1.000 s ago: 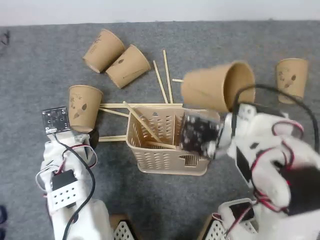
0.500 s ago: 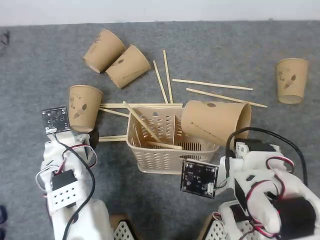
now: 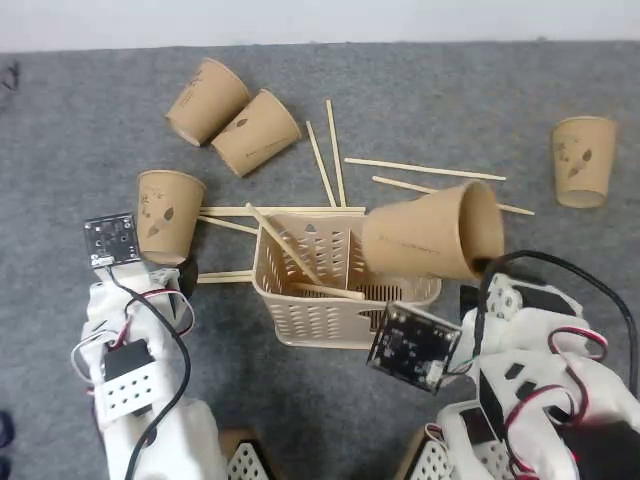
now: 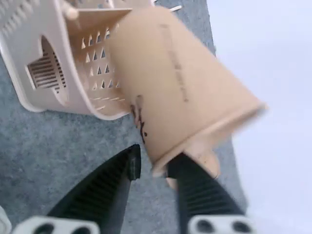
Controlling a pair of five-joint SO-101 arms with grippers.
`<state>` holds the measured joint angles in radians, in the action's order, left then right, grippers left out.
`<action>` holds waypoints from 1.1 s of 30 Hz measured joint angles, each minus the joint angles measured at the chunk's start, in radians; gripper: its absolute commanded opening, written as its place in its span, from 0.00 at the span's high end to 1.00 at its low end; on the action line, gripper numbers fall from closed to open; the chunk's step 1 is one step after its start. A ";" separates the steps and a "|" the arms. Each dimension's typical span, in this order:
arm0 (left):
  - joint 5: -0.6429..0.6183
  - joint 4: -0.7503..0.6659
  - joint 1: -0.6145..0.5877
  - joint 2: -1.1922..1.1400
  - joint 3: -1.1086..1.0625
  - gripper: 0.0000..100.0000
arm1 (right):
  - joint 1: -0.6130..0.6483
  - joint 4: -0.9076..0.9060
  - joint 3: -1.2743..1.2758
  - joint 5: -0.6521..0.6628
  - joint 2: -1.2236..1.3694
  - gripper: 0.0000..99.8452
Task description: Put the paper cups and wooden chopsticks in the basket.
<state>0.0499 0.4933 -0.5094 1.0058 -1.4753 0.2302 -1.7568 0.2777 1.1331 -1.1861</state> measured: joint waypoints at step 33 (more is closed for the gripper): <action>0.000 0.000 0.000 0.000 0.000 0.67 | 0.276 0.239 -0.181 -0.376 0.339 0.82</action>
<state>0.0499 0.4933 -0.5094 1.0058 -1.4753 0.5063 -1.5175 0.0967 0.7572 -0.8470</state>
